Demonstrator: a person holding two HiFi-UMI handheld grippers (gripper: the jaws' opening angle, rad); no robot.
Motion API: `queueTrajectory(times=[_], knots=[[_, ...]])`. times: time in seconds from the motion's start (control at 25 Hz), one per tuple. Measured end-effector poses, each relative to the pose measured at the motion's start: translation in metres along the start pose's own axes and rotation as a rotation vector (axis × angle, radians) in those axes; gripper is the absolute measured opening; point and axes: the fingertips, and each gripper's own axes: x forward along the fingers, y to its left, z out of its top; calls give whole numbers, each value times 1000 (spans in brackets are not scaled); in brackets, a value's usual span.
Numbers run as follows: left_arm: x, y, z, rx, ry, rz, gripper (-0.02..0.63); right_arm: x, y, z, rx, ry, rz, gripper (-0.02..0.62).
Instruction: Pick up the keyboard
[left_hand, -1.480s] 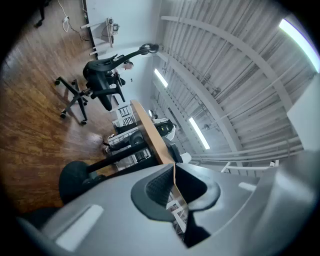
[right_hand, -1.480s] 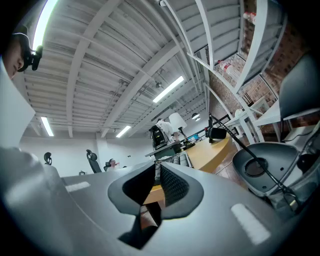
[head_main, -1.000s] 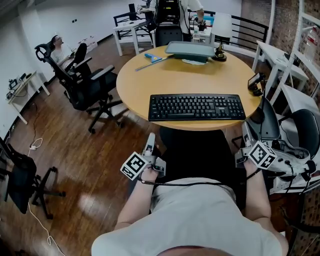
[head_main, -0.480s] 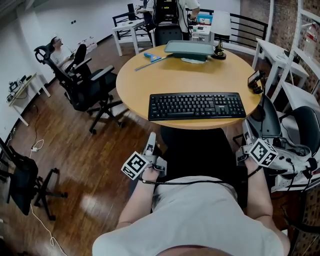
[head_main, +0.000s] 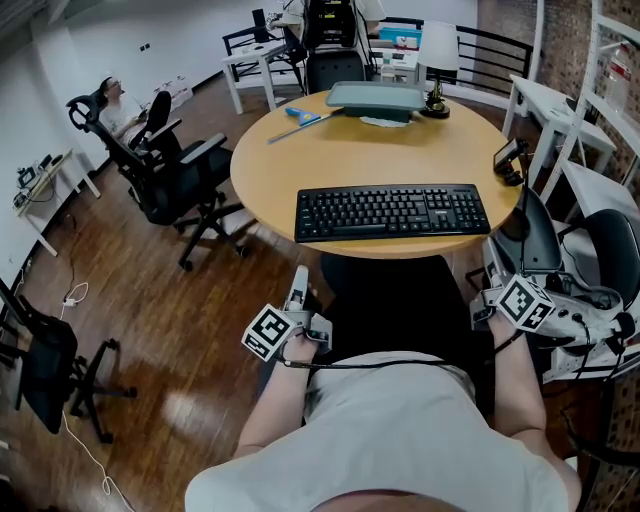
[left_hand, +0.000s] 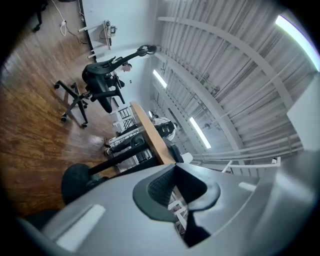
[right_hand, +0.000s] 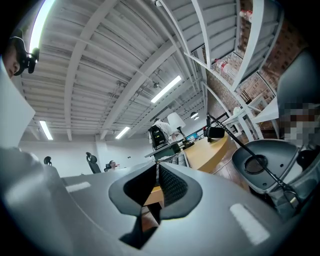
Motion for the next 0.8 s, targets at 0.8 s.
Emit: queueTrajectory(times=[0.8], knots=[[44, -7, 32, -195, -86, 116, 195, 15, 5, -7, 62, -17, 23, 15]])
